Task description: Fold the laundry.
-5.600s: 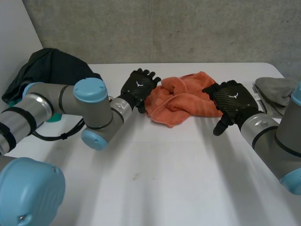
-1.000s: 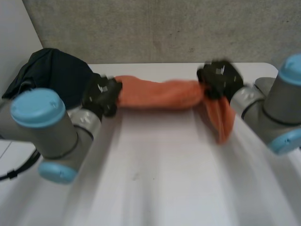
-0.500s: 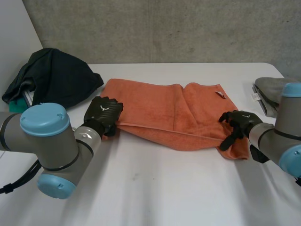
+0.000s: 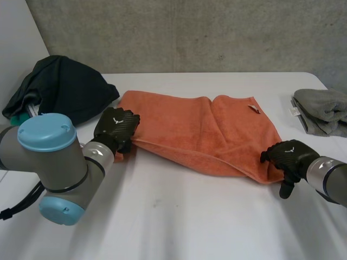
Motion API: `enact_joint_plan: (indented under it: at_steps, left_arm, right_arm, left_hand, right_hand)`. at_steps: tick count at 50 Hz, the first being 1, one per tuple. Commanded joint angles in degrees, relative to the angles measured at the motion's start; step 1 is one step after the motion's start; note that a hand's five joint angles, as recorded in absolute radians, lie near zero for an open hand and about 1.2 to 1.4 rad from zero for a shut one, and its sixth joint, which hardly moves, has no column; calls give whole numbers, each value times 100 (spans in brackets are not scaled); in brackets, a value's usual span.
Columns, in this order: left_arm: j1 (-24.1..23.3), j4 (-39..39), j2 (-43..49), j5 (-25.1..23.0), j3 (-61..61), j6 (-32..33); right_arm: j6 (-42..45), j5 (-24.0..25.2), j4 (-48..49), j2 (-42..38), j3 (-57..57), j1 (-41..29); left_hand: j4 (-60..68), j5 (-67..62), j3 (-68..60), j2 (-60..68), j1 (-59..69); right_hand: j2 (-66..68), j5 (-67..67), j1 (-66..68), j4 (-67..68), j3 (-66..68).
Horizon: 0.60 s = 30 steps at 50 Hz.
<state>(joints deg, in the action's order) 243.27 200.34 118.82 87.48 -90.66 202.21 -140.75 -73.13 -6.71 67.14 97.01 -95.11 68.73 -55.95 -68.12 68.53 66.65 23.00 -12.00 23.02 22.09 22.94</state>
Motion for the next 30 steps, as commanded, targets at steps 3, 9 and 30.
enact_joint_plan:
  at_steps: [3,9,30]
  left_arm:
    - [10,-12,36,-12,-4,-6]
    - [10,-21,45,-20,-31,-6]
    - [265,-1409,-2660,-205,171,-147]
  right_arm:
    - [-137,1,943,-429,-7,36]
    - [-286,-17,1251,-746,-218,62]
    - [-454,475,-1181,1741,-2106,668]
  left_hand:
    - [1127,-1405,-1188,1147,1335]
    - [1127,-1405,-1188,1147,1335]
    - [1127,-1405,-1188,1147,1335]
  right_hand:
    - [432,-532,430,523,438]
    - [2127,-2227,2125,2218,2133]
    - [5700,-5800,5698,5791,5706]
